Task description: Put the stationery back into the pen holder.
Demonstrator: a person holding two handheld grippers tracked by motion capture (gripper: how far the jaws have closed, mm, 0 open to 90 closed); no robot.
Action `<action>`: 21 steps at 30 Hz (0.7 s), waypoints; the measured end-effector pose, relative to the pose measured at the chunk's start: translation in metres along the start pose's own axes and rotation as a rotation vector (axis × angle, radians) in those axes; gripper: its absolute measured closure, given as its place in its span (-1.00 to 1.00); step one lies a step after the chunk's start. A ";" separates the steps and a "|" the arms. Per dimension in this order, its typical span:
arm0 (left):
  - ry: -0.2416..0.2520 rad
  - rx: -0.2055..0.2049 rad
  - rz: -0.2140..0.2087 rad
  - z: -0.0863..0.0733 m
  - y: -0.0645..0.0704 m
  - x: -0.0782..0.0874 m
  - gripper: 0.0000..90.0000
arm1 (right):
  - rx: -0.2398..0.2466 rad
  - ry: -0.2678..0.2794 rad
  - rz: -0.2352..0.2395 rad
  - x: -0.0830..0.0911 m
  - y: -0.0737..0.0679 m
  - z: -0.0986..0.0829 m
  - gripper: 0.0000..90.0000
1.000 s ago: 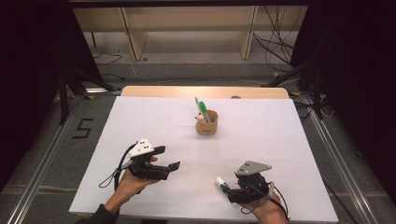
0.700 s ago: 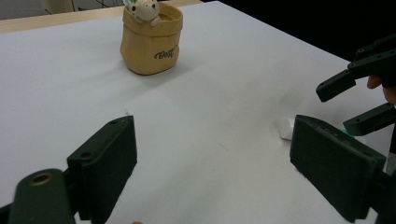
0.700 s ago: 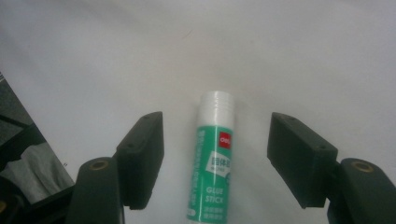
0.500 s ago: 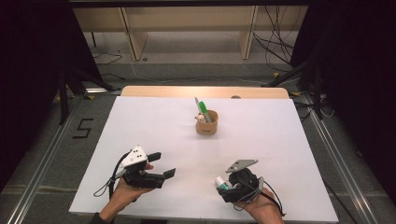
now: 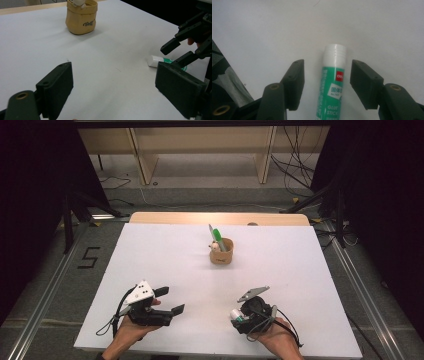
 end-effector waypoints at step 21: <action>0.001 -0.019 0.013 -0.008 -0.004 0.006 -0.68 | -0.012 -0.104 -0.036 -0.021 0.008 0.007 0.23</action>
Point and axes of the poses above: each handheld gripper's, and its own axes: x roughly backward along the jaws, z roughly out of its top, y roughly to its right, the point moved 10 cm from there along -x, roughly forward along the jaws, and after that the axes turned 8 degrees about -x, right-handed, at the moved point
